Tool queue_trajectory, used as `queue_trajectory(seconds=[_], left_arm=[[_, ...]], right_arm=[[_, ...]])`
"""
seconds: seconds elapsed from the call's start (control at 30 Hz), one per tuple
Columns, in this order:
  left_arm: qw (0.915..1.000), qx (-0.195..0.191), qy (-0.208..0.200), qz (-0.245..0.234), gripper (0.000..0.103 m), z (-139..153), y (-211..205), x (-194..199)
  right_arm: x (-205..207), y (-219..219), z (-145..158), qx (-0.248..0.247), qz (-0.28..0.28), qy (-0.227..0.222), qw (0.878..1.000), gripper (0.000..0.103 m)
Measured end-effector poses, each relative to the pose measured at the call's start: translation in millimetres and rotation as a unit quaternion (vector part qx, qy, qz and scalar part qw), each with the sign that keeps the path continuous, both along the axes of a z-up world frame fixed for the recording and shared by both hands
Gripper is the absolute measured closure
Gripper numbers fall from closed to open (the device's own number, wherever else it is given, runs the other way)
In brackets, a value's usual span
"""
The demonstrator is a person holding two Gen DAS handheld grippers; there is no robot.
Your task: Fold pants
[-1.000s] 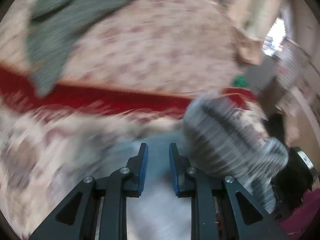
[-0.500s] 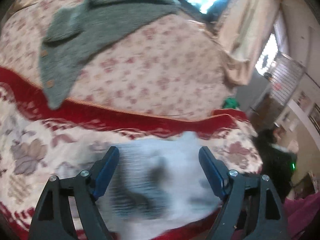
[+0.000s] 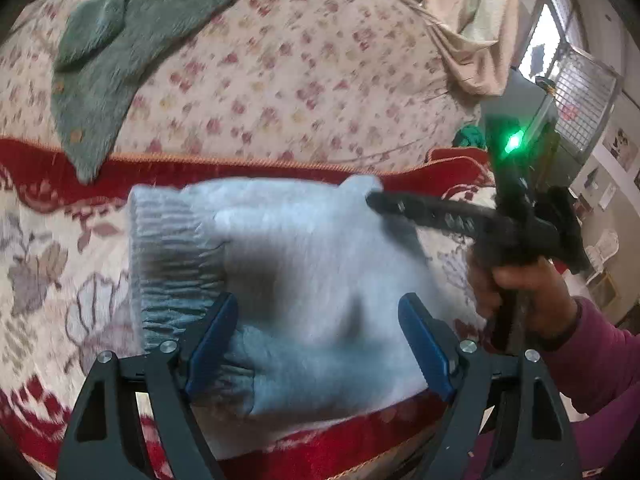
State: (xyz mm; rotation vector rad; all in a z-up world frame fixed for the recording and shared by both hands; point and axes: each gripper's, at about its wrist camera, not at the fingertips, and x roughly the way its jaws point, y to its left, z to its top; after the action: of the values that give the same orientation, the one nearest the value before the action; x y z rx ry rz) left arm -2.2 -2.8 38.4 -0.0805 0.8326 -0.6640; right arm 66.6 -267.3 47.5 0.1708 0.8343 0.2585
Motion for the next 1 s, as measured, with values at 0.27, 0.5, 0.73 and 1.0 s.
queue_trajectory(seconds=[0.27,0.5,0.73,1.0], left_arm=[[0.9999,-0.008,-0.005,0.008,0.022,-32,12,1],[0.9993,-0.028,0.006,0.026,0.021,-31,12,14],[0.9971,-0.008,-0.023,0.072,0.01,-1,10,2],[0.9909,0.026,-0.055,0.12,0.01,12,-16,-5]], right_arm=[[38,27,-41,-0.069,-0.021,0.033,0.997,0.026],[53,14,-54,-0.055,-0.025,0.054,0.997,0.018],[13,1,-21,-0.022,-0.028,0.039,0.999,0.018],[-30,5,-8,-0.015,-0.001,0.034,0.999,0.018]])
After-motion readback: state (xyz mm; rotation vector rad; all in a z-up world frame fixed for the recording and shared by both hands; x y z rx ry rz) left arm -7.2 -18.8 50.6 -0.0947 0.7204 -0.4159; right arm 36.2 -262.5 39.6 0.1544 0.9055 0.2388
